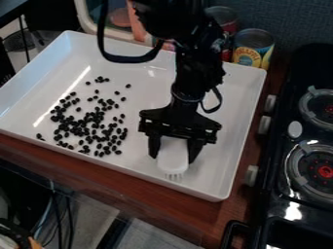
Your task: Sweep into pile
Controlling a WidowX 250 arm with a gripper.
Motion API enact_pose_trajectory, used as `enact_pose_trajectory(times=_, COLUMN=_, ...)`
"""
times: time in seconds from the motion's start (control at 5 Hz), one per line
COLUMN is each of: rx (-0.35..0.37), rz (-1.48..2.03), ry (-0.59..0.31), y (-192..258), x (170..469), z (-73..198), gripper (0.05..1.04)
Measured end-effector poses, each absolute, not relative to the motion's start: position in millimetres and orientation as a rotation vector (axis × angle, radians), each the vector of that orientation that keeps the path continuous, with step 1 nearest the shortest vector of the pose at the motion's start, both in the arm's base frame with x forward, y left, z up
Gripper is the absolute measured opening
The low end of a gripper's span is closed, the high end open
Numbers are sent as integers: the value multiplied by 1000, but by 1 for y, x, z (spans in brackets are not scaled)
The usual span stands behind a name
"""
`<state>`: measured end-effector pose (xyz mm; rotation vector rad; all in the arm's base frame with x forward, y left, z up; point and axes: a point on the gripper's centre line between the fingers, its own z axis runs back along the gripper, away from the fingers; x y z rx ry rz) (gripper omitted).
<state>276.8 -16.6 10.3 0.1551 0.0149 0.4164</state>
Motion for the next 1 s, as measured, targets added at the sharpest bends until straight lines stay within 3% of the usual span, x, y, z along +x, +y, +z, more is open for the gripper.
enact_pose_trajectory(times=1.0, rx=253, rz=430, ry=36, y=34, x=303, z=8, gripper=759)
